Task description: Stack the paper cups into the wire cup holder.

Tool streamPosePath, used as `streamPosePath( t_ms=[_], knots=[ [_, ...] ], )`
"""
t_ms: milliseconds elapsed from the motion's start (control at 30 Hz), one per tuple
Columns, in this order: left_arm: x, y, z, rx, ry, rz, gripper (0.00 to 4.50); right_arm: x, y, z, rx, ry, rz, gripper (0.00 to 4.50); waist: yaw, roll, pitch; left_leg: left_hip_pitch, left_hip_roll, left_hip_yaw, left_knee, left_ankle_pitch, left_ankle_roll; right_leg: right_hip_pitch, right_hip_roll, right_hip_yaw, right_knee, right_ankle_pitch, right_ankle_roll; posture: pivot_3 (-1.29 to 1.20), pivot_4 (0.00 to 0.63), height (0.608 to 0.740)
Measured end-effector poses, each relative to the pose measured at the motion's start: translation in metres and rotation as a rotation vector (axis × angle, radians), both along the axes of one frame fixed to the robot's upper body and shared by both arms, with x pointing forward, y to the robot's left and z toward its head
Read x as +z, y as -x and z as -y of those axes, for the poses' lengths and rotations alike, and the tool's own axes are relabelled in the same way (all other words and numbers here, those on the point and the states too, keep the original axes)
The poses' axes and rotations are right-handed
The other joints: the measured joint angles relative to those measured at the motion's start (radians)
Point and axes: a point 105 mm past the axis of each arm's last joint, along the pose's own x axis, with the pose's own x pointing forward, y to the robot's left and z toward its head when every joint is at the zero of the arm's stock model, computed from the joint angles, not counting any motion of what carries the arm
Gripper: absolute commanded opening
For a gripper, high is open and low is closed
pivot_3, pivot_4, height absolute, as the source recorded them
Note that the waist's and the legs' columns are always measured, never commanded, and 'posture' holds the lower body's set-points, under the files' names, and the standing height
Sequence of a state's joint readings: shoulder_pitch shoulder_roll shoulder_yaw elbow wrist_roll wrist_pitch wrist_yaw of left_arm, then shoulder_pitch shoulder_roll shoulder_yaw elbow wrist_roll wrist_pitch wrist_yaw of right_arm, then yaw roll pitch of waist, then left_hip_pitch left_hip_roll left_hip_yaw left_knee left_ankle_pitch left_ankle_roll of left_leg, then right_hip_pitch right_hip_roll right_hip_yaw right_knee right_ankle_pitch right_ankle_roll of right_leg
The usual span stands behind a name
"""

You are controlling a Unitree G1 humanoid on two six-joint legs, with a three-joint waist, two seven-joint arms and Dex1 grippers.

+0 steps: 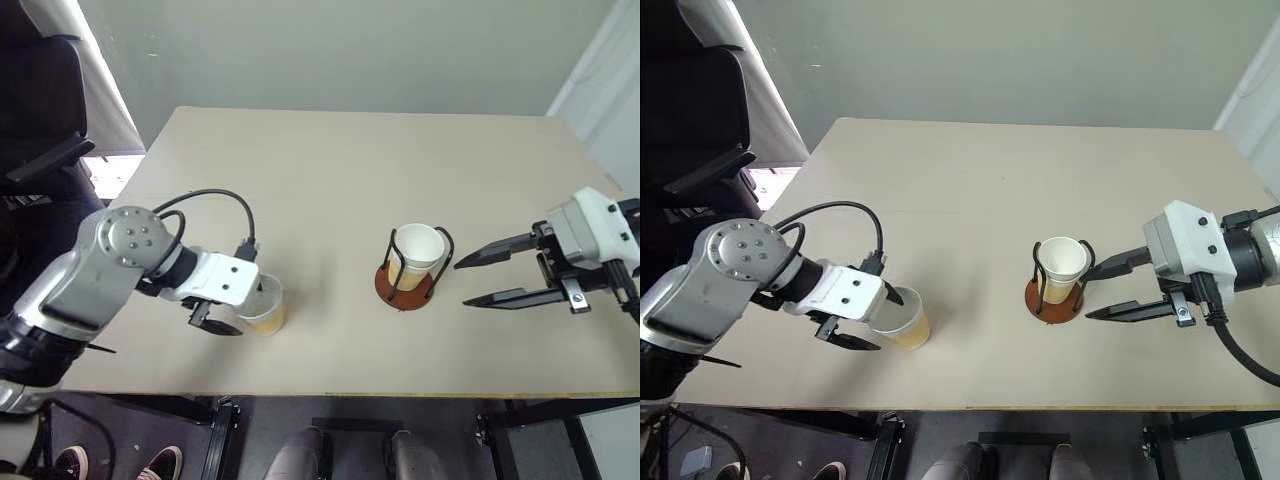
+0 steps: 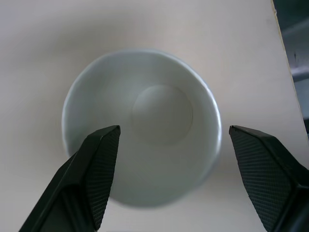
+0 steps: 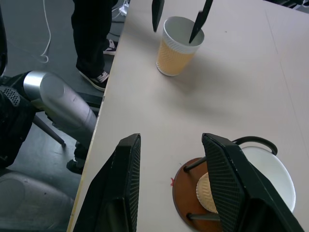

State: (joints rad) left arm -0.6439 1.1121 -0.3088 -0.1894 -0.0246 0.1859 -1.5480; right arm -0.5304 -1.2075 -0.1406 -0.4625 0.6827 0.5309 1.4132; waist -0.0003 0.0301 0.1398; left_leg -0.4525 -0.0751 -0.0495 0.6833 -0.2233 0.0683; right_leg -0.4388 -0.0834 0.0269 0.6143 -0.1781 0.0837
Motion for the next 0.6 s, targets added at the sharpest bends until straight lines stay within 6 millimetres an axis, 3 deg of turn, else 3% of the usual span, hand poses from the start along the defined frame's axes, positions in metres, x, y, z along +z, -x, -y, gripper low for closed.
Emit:
streamPosePath(
  t_ms=[300, 433, 600],
  knots=[
    [-0.004, -0.001, 0.002, -0.026, 0.0, -0.003, 0.02, -0.004, -0.002, 0.001, -0.02, -0.004, -0.001, 2.0, 0.0, 0.0, 0.0, 0.0, 0.0, 0.0, 0.0, 0.0, 0.0, 0.0, 0.0, 0.0, 0.0, 0.001, 0.001, 0.0, 0.15, 0.74],
    [0.002, -0.003, 0.007, -0.036, 0.011, 0.009, 0.02, -0.003, -0.006, 0.003, -0.036, -0.012, 0.017, 2.0, 0.001, 0.0, 0.0, 0.0, 0.0, 0.0, 0.001, 0.0, 0.0, 0.0, 0.0, 0.0, 0.0, 0.001, 0.001, 0.0, 0.15, 0.74],
    [0.016, -0.01, 0.016, -0.052, 0.056, 0.035, 0.02, 0.024, -0.018, 0.007, -0.073, -0.059, 0.076, 2.0, 0.0, 0.0, 0.0, 0.0, 0.0, 0.0, 0.001, 0.0, 0.0, 0.0, 0.0, 0.0, 0.001, 0.004, 0.005, 0.0, 0.15, 0.74]
  ],
)
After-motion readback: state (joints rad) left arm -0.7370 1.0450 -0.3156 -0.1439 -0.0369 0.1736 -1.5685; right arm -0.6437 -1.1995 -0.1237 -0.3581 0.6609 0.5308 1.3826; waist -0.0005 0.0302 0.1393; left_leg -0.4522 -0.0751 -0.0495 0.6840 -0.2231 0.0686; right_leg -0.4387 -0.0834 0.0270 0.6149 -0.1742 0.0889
